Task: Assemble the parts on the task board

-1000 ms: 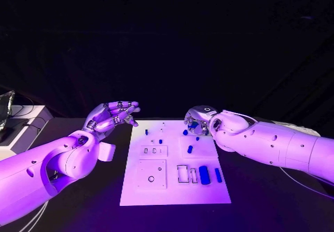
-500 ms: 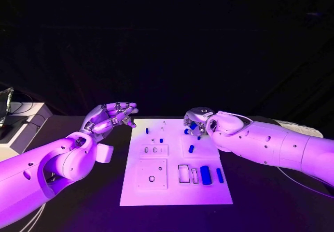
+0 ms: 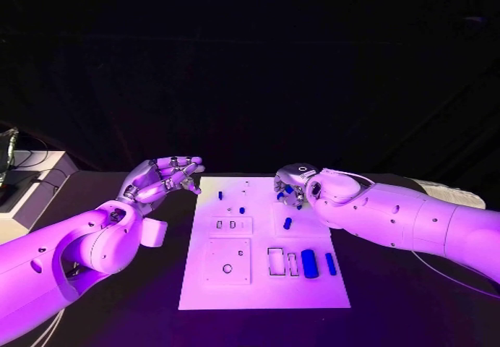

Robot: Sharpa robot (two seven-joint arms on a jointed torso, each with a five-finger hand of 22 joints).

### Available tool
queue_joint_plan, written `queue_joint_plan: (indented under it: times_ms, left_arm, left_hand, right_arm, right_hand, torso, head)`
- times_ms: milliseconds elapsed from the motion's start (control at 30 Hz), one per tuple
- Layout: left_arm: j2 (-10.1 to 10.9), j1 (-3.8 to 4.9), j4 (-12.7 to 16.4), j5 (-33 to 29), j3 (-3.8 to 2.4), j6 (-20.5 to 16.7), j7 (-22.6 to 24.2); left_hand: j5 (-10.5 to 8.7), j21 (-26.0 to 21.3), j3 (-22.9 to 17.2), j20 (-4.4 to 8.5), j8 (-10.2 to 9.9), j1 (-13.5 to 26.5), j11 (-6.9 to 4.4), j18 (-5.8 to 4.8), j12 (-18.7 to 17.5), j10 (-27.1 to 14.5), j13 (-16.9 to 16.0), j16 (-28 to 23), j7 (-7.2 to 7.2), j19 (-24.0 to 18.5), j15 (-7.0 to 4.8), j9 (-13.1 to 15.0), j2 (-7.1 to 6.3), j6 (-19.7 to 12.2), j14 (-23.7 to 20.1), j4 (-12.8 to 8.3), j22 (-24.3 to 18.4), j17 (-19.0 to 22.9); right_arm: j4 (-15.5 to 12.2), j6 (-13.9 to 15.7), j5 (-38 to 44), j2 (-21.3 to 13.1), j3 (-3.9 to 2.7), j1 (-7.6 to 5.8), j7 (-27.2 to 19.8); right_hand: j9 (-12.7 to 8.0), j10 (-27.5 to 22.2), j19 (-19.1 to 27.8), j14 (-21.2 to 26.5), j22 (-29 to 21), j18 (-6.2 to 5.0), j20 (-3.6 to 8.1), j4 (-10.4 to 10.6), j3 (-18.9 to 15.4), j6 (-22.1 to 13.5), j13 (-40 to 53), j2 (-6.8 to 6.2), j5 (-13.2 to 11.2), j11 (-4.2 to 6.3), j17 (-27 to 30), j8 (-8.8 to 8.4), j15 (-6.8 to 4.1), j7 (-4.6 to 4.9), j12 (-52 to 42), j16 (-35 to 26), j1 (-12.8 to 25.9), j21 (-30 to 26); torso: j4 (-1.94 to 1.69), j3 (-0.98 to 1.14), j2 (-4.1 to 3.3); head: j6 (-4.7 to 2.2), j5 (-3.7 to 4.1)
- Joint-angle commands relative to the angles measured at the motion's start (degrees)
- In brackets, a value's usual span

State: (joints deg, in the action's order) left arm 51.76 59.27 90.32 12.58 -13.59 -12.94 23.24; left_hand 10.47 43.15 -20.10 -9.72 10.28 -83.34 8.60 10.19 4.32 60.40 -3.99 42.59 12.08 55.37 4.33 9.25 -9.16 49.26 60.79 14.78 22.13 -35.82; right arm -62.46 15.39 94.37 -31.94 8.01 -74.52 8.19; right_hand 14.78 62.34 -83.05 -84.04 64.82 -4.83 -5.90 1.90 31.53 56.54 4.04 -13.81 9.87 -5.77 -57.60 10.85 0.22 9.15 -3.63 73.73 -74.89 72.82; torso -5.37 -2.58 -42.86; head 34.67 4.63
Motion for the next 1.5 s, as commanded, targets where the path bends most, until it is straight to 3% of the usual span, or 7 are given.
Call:
queue_joint_plan:
  times_ms: [33, 300, 700, 933, 1133, 1333, 1500]
  left_arm:
    - [-0.04, 0.01, -0.01, 0.2, -0.06, 0.99, 0.07]
    - [-0.05, 0.01, -0.29, 0.2, -0.06, 0.86, -0.06]
    - [0.03, -0.03, -0.55, 0.09, -0.06, 0.72, -0.16]
    - [0.06, -0.07, -0.59, -0.03, -0.06, 0.69, -0.17]
    - [0.03, -0.11, -0.61, -0.08, -0.06, 0.7, -0.17]
    - [-0.09, -0.14, -0.64, -0.15, -0.06, 0.76, -0.18]
    - [-0.25, -0.15, -0.5, -0.17, -0.06, 0.82, -0.2]
  left_hand:
    - [0.03, 0.28, -0.42, 0.09, -0.28, 0.52, 0.1, 0.09, -0.25, -0.49, 0.06, 0.25, 0.2, -0.56, 0.1, -0.09, -0.23, 0.32, -0.33, 0.09, 0.1, -0.05]
    - [0.03, 0.4, -0.48, 0.07, -0.31, 0.54, 0.12, 0.1, -0.27, -0.59, 0.07, 0.34, 0.23, -0.65, 0.12, -0.09, -0.14, 0.29, -0.36, 0.1, 0.18, -0.03]
    - [0.04, 0.5, -0.56, 0.06, -0.33, 0.54, 0.14, 0.1, -0.28, -0.66, 0.07, 0.42, 0.25, -0.72, 0.13, -0.1, -0.05, 0.26, -0.38, 0.1, 0.24, -0.03]
    - [0.04, 0.58, -0.61, 0.04, -0.34, 0.54, 0.15, 0.11, -0.28, -0.71, 0.08, 0.48, 0.26, -0.77, 0.14, -0.1, 0.03, 0.24, -0.39, 0.1, 0.29, -0.02]
    - [0.03, 0.67, -0.67, 0.03, -0.36, 0.53, 0.16, 0.12, -0.28, -0.75, 0.08, 0.56, 0.27, -0.82, 0.14, -0.1, 0.08, 0.23, -0.37, 0.09, 0.35, -0.02]
    - [0.02, 0.76, -0.71, 0.03, -0.36, 0.52, 0.17, 0.13, -0.28, -0.79, 0.08, 0.64, 0.28, -0.85, 0.14, -0.1, 0.12, 0.23, -0.35, 0.07, 0.4, -0.02]
    - [0.02, 0.76, -0.71, 0.03, -0.36, 0.52, 0.17, 0.13, -0.28, -0.79, 0.08, 0.64, 0.28, -0.85, 0.14, -0.1, 0.12, 0.23, -0.35, 0.07, 0.4, -0.02]
  right_arm:
    - [0.09, -1.21, 1.03, 0.03, 0.01, 0.07, 0.44]
    - [-0.01, -0.56, 1.49, -0.07, 0.01, 0.07, 0.37]
    - [-1.32, 6.49, 1.57, -0.72, 0.0, 0.08, 0.52]
    - [-2.87, 10.67, 1.75, -1.0, -0.34, -0.11, 1.91]
    - [-3.13, 12.68, 2.19, -0.14, -0.72, -0.33, 3.07]
    - [-1.83, 14.46, 2.58, 2.19, -1.0, -0.39, 3.75]
    - [0.56, 15.81, 2.73, 4.67, -1.08, -0.39, 3.89]
  right_hand:
    - [0.12, 0.44, 0.42, -0.44, 0.16, 0.21, -0.13, 0.17, -0.14, 0.04, 0.14, 0.42, -0.25, 0.0, -0.05, -0.19, 0.33, 0.0, -0.26, 0.39, -0.42, 0.06]
    - [0.46, 1.84, 0.29, -0.47, 1.06, 0.33, -0.1, 0.24, 0.61, 0.55, 0.38, 1.14, -0.11, 0.12, -0.34, 0.07, 0.25, -0.05, -0.47, 0.88, -0.9, 0.68]
    - [2.75, 9.51, -1.31, -0.8, 7.95, 1.44, 0.89, -1.89, 4.86, 3.23, 2.31, 3.47, -3.28, 1.74, -2.03, 2.0, -0.98, -0.91, -1.6, 2.95, -3.7, 5.52]
    - [3.31, 10.42, -1.51, -0.83, 8.94, 1.61, 1.09, -2.32, 4.83, 3.75, 2.78, 3.49, -3.45, 2.01, -2.27, 2.41, -1.19, -1.08, -1.67, 3.21, -3.81, 6.2]
    - [3.46, 10.62, -1.55, -0.84, 9.15, 1.64, 1.13, -2.44, 4.81, 3.92, 2.9, 3.48, -3.48, 2.06, -2.34, 2.52, -1.23, -1.11, -1.66, 3.29, -3.82, 6.35]
    - [3.53, 10.6, -1.52, -0.84, 9.13, 1.63, 1.15, -2.49, 4.76, 3.86, 2.94, 3.35, -3.48, 2.02, -2.35, 2.49, -1.23, -1.07, -1.57, 3.32, -3.74, 6.34]
    - [3.55, 10.57, -1.51, -0.84, 9.13, 1.63, 1.15, -2.49, 4.74, 3.82, 2.95, 3.3, -3.49, 2.0, -2.36, 2.47, -1.23, -1.05, -1.52, 3.34, -3.69, 6.34]
  torso:
    - [-0.16, -0.12, -0.4]
    - [-0.29, -0.23, -0.72]
    - [-0.54, -0.41, -1.09]
    - [-0.54, -0.56, -1.14]
    - [-0.84, -0.74, -1.32]
    - [-1.06, -0.68, -1.57]
    - [-1.46, -1.01, -1.64]
  head:
    - [-0.13, 0.11]
    - [-0.52, 0.34]
    - [-1.22, 0.43]
    - [-1.82, 0.53]
    - [-2.29, 0.67]
    - [-2.65, 0.68]
    - [-2.64, 1.11]
